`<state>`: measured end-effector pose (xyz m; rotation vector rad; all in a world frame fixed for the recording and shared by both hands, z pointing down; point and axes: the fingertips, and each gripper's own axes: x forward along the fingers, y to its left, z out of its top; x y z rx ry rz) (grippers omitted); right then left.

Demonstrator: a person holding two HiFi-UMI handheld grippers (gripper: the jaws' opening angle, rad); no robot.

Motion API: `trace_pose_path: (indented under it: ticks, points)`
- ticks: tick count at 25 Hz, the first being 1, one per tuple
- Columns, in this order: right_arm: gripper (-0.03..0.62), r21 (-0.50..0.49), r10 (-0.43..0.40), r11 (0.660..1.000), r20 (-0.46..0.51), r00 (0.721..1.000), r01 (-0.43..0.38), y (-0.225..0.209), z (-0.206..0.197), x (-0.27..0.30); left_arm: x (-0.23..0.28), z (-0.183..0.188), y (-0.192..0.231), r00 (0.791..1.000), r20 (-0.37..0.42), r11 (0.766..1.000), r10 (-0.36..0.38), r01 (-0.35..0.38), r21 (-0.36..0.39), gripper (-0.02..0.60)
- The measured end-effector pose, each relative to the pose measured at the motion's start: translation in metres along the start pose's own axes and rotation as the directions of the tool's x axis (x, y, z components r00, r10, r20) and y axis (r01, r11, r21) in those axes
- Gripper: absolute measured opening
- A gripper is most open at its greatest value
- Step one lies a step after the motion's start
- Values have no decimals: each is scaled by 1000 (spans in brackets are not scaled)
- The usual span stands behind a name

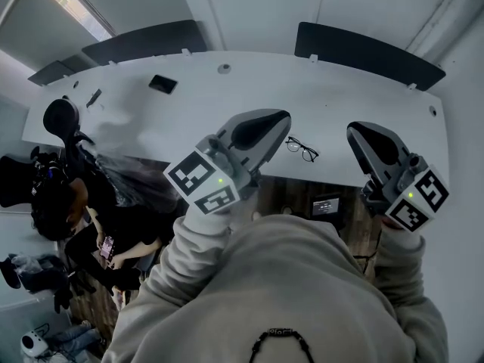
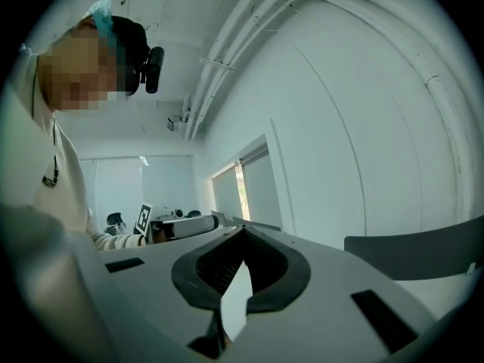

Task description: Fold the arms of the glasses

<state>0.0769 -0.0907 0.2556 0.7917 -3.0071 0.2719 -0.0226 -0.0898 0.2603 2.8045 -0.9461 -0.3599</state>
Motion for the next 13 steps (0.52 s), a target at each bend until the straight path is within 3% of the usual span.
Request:
trace_pose_path:
  ticks: [7, 13]
  points:
    - [20, -26, -10, 1000, 8, 1000, 10, 4, 7, -2, 4, -3, -9, 999, -28, 997, -27, 29, 65, 6]
    - [20, -45, 1, 999, -2, 1000, -2, 7, 6, 5, 0, -3, -4, 999, -35, 997, -21, 24, 72, 6]
